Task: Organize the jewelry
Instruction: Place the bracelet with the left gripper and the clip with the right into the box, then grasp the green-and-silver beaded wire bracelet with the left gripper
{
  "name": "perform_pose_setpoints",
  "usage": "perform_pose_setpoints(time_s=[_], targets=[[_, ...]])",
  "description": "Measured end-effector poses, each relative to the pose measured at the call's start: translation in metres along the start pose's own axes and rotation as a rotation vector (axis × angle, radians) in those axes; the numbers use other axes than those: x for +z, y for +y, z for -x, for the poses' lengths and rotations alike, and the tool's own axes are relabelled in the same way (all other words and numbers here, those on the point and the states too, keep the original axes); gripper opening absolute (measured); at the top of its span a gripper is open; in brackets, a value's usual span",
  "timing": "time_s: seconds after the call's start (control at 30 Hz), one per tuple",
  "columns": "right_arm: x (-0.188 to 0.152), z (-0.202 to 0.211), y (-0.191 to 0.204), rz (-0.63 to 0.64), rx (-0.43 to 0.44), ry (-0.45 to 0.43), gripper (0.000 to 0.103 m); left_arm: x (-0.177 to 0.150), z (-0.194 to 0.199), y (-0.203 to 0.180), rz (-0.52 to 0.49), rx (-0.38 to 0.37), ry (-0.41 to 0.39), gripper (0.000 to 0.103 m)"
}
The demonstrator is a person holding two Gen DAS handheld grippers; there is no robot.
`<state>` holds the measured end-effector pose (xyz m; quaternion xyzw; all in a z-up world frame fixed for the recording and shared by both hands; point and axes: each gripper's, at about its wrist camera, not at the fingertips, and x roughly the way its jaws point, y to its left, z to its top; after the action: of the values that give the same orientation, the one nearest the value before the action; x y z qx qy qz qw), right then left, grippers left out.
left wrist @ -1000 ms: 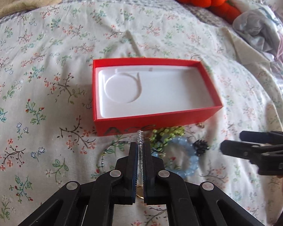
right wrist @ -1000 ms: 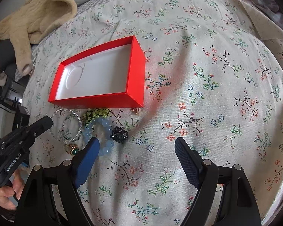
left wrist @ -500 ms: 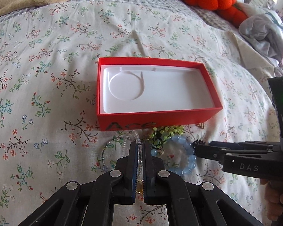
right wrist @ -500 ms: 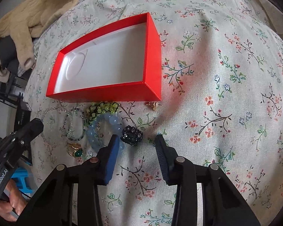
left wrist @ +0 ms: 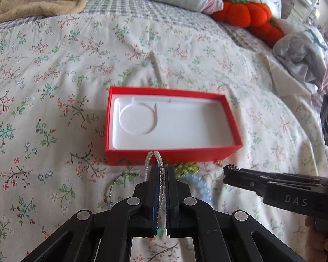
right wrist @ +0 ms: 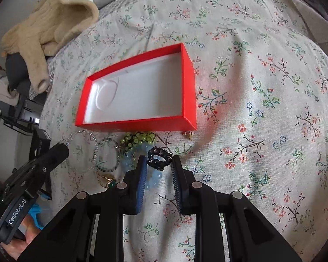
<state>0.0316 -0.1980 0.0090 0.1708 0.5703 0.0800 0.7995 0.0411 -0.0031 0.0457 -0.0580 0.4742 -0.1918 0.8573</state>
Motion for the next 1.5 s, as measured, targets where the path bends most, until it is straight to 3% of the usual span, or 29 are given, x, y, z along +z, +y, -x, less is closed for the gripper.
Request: perform_pose_setpoints(time_s=[0.23, 0.5, 0.83, 1.1, 1.27, 1.33, 1.43, 1.5], targets=[[0.014, 0.023, -0.006, -0.054, 0.038, -0.082, 0.024, 0.022, -0.001, -0.006, 0.074, -0.083, -0.07, 0.0], [0.035, 0.021, -0.014, -0.127, 0.088, -0.132, 0.024, 0.039, -0.019, -0.013, 0.15, -0.187, -0.104, 0.0], [0.044, -0.004, -0.016, -0.139, 0.052, -0.082, 0.025, 0.041, -0.054, 0.018, 0.165, -0.015, -0.049, 0.0], [0.048, -0.009, -0.011, -0.104, 0.023, -0.086, 0.025, 0.042, -0.073, 0.026, 0.137, 0.067, -0.028, 0.0], [0.05, -0.008, -0.008, -0.084, 0.024, -0.106, 0.025, 0.043, -0.066, 0.026, 0.137, 0.078, -0.031, 0.0], [0.051, -0.005, -0.008, -0.084, 0.036, -0.113, 0.029, 0.043, -0.061, 0.025, 0.131, 0.084, -0.029, 0.008], [0.049, 0.003, -0.007, -0.074, 0.039, -0.123, 0.038, 0.041, -0.054, 0.025, 0.126, 0.108, -0.025, 0.034], [0.047, 0.009, -0.006, -0.063, 0.036, -0.13, 0.04, 0.037, -0.048, 0.024, 0.112, 0.125, -0.023, 0.04]])
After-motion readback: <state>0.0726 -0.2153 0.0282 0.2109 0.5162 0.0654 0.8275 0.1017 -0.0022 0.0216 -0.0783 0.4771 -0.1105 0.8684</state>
